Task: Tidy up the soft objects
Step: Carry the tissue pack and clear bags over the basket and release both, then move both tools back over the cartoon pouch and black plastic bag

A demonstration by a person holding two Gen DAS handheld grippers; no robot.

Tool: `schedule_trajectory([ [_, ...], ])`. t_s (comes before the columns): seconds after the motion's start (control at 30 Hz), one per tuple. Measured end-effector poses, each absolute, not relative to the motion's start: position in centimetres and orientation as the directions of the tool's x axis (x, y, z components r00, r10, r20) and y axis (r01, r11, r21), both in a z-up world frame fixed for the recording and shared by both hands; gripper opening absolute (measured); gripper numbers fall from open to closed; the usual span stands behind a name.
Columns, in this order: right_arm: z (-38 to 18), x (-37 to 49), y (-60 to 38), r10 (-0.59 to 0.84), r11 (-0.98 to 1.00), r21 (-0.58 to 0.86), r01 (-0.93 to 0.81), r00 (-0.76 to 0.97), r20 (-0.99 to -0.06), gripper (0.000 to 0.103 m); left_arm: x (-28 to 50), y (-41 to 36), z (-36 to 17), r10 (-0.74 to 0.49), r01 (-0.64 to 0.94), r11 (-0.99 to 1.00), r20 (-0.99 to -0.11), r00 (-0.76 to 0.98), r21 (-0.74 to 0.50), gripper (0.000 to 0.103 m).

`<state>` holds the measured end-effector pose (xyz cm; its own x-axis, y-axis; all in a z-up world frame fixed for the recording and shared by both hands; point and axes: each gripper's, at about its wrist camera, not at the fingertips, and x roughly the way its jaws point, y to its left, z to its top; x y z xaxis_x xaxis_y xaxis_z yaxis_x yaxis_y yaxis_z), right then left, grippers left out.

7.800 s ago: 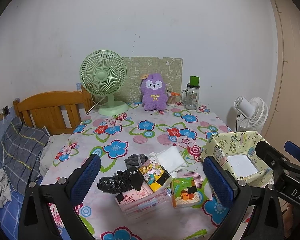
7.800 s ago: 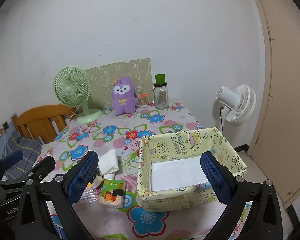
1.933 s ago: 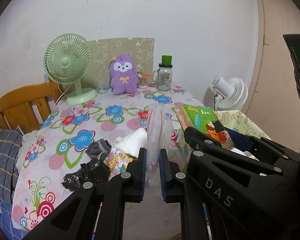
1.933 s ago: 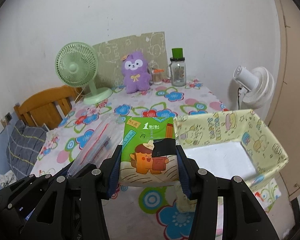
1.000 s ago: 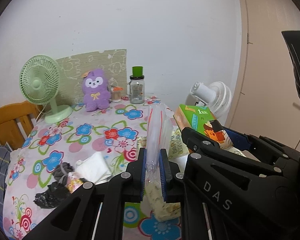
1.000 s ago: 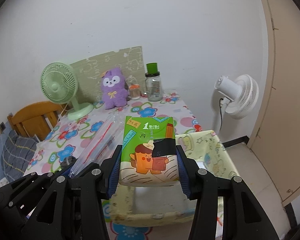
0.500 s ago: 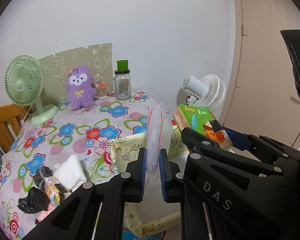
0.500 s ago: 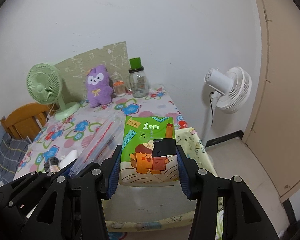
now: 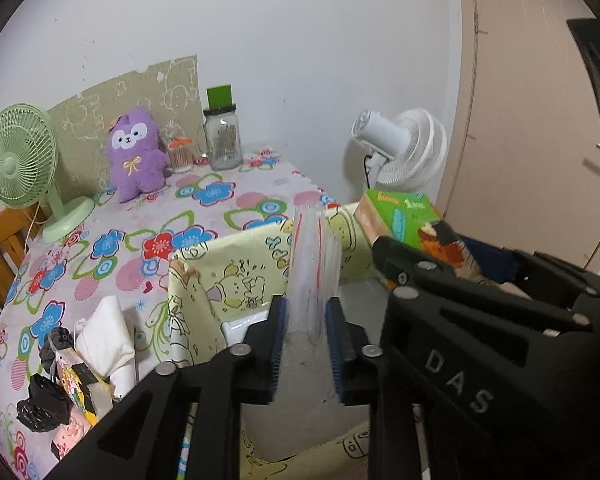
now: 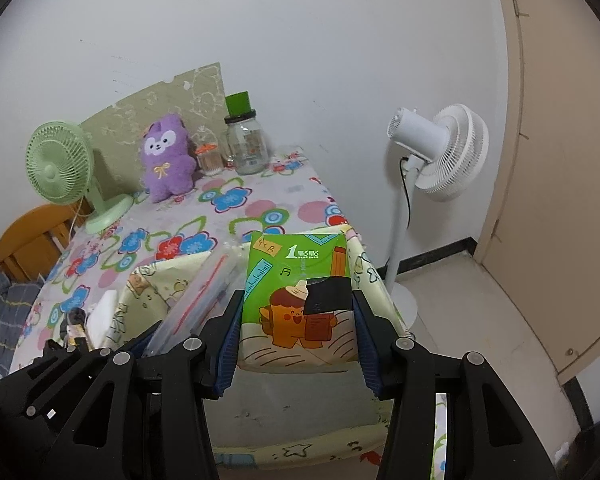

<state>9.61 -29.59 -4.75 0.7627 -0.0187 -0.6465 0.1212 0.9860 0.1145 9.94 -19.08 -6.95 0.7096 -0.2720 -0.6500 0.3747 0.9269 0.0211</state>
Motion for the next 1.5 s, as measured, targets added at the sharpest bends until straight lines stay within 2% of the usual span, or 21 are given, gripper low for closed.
schedule_trajectory([
  [0.17, -5.3, 10.0, -29.8, -0.013, 0.985, 0.119, 0.122, 0.752, -0.660, 0.053, 10.4, -19.2, -7.3, -0.248, 0.366, 0.930, -0.674, 0.696, 0.035, 0.047],
  [0.23, -5.4, 10.2, -29.8, -0.010, 0.986, 0.121, 0.119, 0.749, -0.662, 0.053, 10.6, -19.2, -7.3, -0.241, 0.365, 0.930, -0.686, 0.686, 0.039, 0.064],
  [0.3, -5.4, 10.4, -29.8, -0.005, 0.986, 0.122, 0.115, 0.748, -0.663, 0.053, 10.7, -19.1, -7.3, -0.236, 0.363, 0.931, -0.693, 0.681, 0.038, 0.067],
  [0.4, -5.5, 10.7, -29.7, 0.004, 0.986, 0.127, 0.109, 0.743, -0.670, 0.054, 11.0, -19.1, -7.2, -0.232, 0.361, 0.932, -0.698, 0.677, 0.040, 0.078],
  [0.53, -5.6, 11.0, -29.7, 0.019, 0.985, 0.140, 0.103, 0.737, -0.676, 0.055, 11.2, -19.3, -7.1, -0.224, 0.367, 0.928, -0.697, 0.681, 0.061, 0.086],
  [0.67, -5.7, 11.1, -29.2, 0.022, 0.990, 0.117, 0.080, 0.729, -0.684, 0.058, 11.3, -19.3, -7.1, -0.211, 0.364, 0.928, -0.699, 0.683, 0.076, 0.089],
  [0.77, -5.5, 10.8, -28.8, 0.034, 0.990, 0.123, 0.067, 0.737, -0.675, 0.081, 11.5, -18.9, -6.9, -0.226, 0.368, 0.928, -0.698, 0.680, 0.058, 0.092],
  [0.8, -5.3, 10.5, -28.6, 0.034, 0.989, 0.129, 0.069, 0.748, -0.663, 0.085, 11.5, -18.8, -6.7, -0.230, 0.370, 0.927, -0.694, 0.682, 0.057, 0.092],
  [1.03, -3.9, 9.6, -27.6, 0.006, 0.989, 0.116, 0.089, 0.767, -0.642, 0.092, 10.9, -17.7, -5.7, -0.234, 0.368, 0.928, -0.676, 0.699, 0.059, 0.098],
  [1.5, -0.7, 6.7, -23.2, -0.023, 0.993, 0.083, 0.089, 0.810, -0.586, 0.101, 8.0, -13.1, -2.7, -0.237, 0.353, 0.933, -0.609, 0.757, 0.075, 0.100],
])
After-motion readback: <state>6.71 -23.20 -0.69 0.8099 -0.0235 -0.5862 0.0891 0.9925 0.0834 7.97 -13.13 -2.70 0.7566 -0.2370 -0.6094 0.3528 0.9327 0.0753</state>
